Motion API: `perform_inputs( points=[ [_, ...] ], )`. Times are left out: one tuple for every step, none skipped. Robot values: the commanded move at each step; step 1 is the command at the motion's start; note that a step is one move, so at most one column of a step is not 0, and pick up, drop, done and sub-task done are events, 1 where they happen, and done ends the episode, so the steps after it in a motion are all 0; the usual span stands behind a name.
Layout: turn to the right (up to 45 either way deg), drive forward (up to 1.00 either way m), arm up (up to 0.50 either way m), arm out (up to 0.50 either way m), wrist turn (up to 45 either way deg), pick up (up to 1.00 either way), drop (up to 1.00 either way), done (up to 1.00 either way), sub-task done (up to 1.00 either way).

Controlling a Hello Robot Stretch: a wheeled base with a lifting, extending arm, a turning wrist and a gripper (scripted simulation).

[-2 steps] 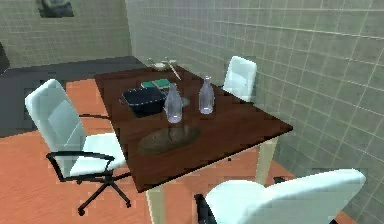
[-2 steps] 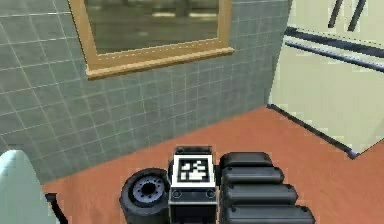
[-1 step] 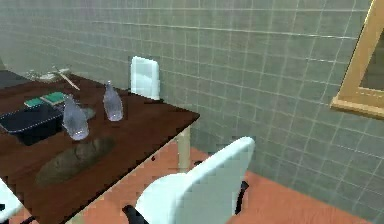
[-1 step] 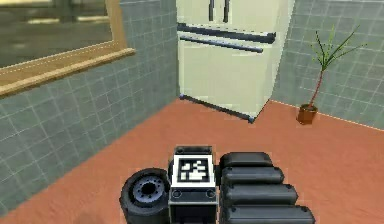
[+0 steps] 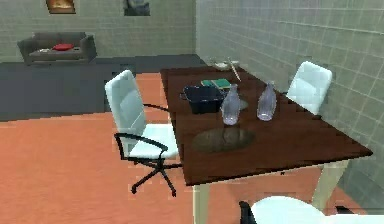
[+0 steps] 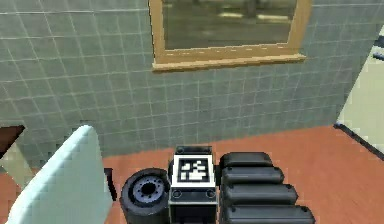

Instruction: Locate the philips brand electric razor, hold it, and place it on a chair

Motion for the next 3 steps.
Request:
perform_inputs(
  points=[
    [-45.0,0.00,0.00,0.00,0.0,0.00,0.00,0.00,0.00],
    [-45.0,0.00,0.00,0.00,0.0,0.00,0.00,0.00,0.00],
    [-6.0,0.00,0.00,0.00,0.0,0.00,0.00,0.00,0.00]
  ],
)
